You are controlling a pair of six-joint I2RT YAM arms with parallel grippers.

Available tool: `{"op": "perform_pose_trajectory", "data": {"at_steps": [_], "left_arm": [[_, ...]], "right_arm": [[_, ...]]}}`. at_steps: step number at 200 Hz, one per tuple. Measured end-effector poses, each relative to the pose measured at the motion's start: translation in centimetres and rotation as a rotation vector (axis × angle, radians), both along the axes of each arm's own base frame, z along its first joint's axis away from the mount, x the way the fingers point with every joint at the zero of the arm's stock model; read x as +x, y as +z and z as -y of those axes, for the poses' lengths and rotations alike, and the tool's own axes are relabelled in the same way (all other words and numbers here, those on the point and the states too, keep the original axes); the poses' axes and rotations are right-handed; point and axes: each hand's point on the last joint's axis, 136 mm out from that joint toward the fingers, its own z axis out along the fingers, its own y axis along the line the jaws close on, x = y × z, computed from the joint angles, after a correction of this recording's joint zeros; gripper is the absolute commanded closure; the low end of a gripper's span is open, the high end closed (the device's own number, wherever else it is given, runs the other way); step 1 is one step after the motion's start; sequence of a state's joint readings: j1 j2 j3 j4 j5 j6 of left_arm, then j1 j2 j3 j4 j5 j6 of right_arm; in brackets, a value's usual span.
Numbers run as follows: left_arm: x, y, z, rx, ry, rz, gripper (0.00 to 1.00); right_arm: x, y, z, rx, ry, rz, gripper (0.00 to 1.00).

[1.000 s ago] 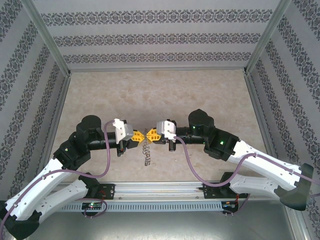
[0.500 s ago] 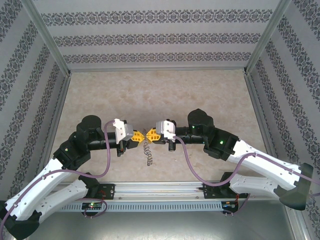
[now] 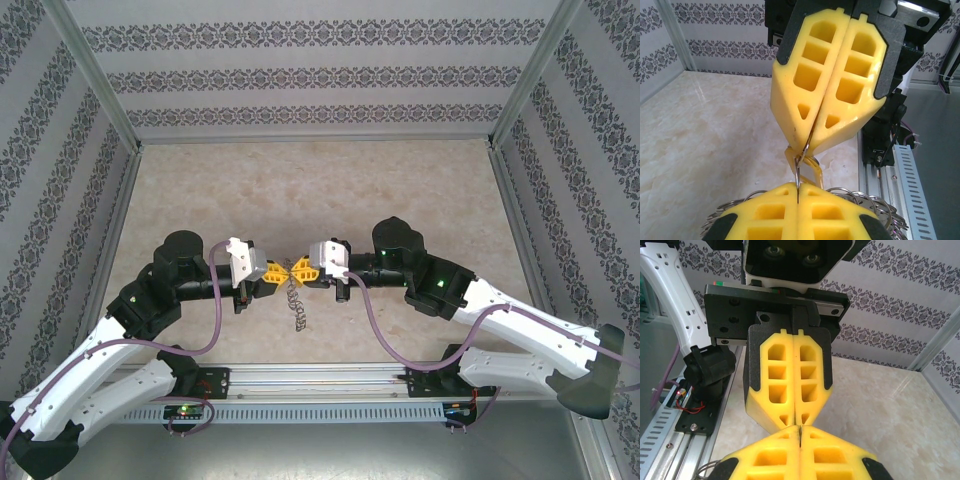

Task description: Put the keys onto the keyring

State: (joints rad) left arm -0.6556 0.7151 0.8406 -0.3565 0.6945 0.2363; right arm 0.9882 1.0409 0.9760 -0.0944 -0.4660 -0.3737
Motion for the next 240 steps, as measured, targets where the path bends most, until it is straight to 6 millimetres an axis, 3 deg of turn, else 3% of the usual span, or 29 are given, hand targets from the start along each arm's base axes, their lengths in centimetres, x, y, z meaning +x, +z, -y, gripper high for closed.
{"op": "perform_pose_trajectory", "data": {"at_steps": [135,240], "left_arm": [[0.2,-0.1,-0.1,0.004,0.014,0.002,1.0],[0.2,0.0,-0.1,0.002,0.01,0.002,1.0]], "right_arm": [[0.5,-1.6,0.3,-0.054,0.01,-0.048,1.0],[0.2,-1.6,0.6,-0.05,0.033,-0.001,1.0]]}}
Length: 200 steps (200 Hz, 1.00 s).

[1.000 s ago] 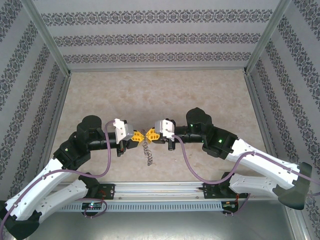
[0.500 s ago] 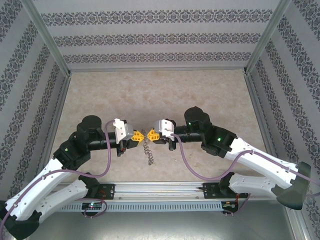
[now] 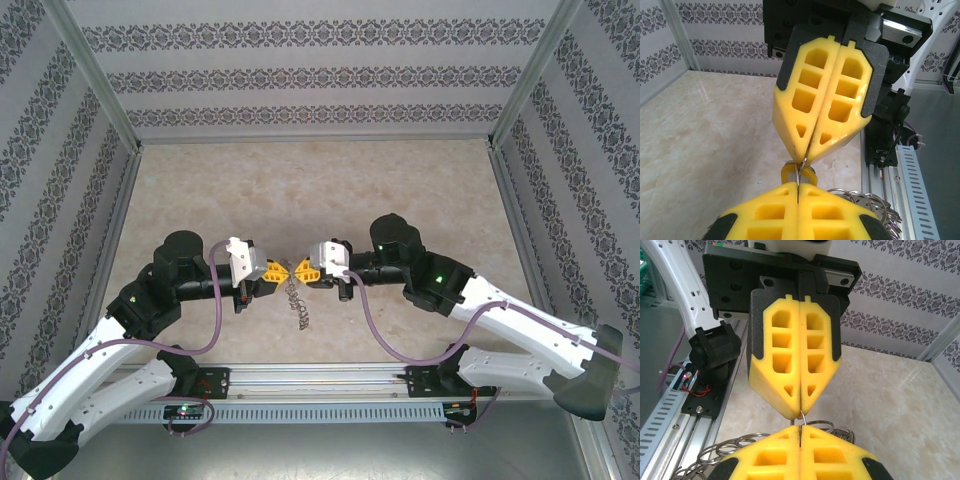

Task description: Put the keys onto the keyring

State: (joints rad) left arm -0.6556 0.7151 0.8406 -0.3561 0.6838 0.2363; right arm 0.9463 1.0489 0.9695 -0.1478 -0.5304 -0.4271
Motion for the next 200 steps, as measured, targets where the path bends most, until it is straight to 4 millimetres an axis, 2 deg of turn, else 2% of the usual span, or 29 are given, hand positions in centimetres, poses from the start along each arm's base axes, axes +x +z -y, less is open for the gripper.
{"op": "perform_pose_trajectory", "data": {"at_steps": [100,124,149,200], "left_arm": [[-0.2,0.1,0.1,-0.006,-0.015,-0.001,1.0],[-0.2,0.1,0.1,-0.006,-0.015,-0.001,1.0],[-0.3,0.2,0.1,-0.008,-0.015,0.001,1.0],[-0.2,0.6,0.1,-0.02,-0.014,0.017,1.0]], "right_arm": [[-0.4,-0.7,0.3,0.0,0.031,0.08,1.0],[-0.4,-0.8,0.3,-0.001,0.033,0.085,0.84],[-0.5,-0.8,0.4,-0.001,0.034,0.094,0.76],[-0.9,0.1,1.3,0.031,0.016,0.106,0.71]]}}
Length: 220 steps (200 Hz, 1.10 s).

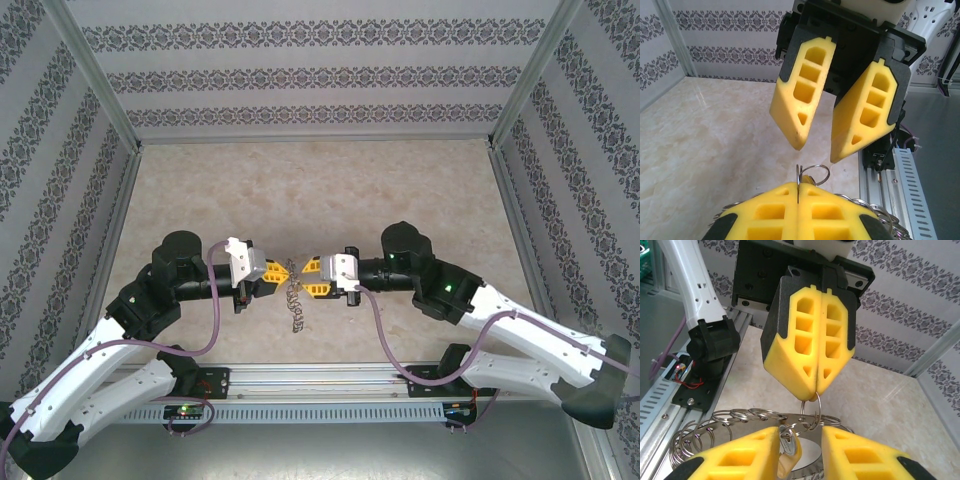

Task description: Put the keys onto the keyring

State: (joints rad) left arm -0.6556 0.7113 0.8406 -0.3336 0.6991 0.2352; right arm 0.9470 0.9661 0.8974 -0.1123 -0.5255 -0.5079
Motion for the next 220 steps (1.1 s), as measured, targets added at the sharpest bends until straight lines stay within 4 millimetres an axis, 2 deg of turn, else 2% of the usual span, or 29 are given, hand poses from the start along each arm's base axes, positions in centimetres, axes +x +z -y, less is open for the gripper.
{"op": "perform_pose_trajectory", "data": {"at_steps": [43,104,179,220], "left_arm": [[0.0,0.3,0.1,-0.013,-0.001,0.006,1.0],[-0.4,1.2,0.0,-0.039,-0.013,0.025,1.0],[-0.6,1.2,0.0,-0.043,-0.022,0.021,1.0],[-0.6,1.2,0.0,-0.043,-0.022,0.021,1.0]], "right_arm": [[0.4,1.1,0.5,0.045,-0.035,-0.015,0.72],[1.3,-0.5,-0.5,0.012,-0.051,-0.085,0.73],[1.0,0.5,-0.9,0.055,-0.026,-0.089,0.75],[0.8,0.3,-1.2,0.053,-0.003,-0.11,0.76]]}}
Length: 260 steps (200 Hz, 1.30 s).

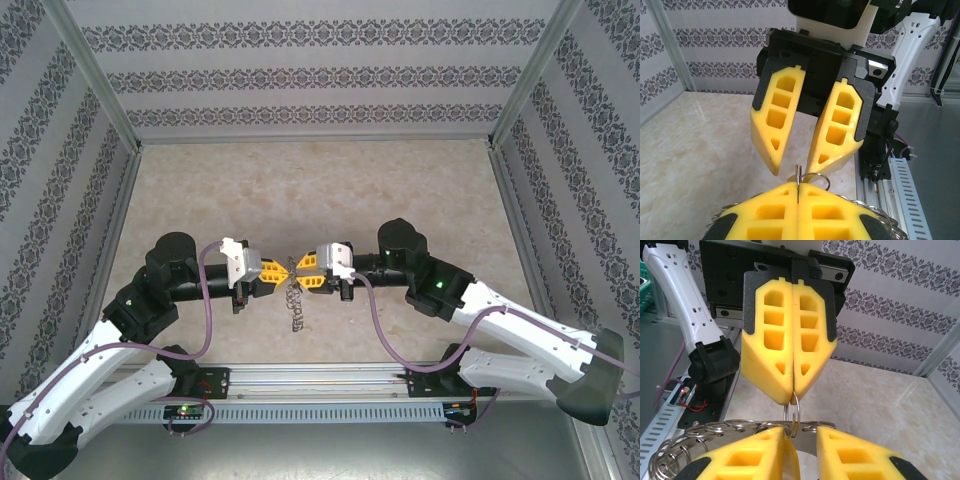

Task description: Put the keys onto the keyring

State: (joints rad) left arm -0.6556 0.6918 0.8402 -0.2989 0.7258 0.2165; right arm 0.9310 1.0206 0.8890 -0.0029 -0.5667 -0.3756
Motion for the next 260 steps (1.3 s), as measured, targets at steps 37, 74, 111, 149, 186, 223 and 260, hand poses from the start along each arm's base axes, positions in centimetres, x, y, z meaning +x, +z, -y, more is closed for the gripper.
{"op": "perform_pose_trajectory", "data": {"at_steps": [37,74,111,149,186,223,260], "left_arm": [[0.0,0.0,0.0,0.0,0.0,0.0,1.0],[0.0,0.0,0.0,0.0,0.001,0.001,1.0],[0.3,-0.2,0.0,0.007,0.013,-0.002,1.0],[1.1,-0.2,0.2,0.061,0.042,-0.008,0.9],[1.8,-0.2,0.3,0.11,0.056,-0.007,0.86],[2.3,-1.3,1.0,0.158,0.054,-0.021,0.85],[2.2,-2.3,1.4,0.199,0.039,-0.028,1.0]], "right_arm": [[0.0,-0.1,-0.2,-0.004,0.009,-0.014,0.81],[-0.1,-0.2,-0.4,-0.006,0.021,-0.02,0.99],[-0.1,-0.2,-0.3,-0.021,0.012,-0.027,1.0],[0.6,-0.2,0.0,-0.077,-0.027,-0.015,1.0],[1.1,0.0,0.1,-0.146,-0.041,-0.003,1.0],[1.0,-0.5,0.4,-0.194,-0.039,-0.005,1.0],[0.9,-1.4,0.8,-0.236,-0.044,-0.018,1.0]]}}
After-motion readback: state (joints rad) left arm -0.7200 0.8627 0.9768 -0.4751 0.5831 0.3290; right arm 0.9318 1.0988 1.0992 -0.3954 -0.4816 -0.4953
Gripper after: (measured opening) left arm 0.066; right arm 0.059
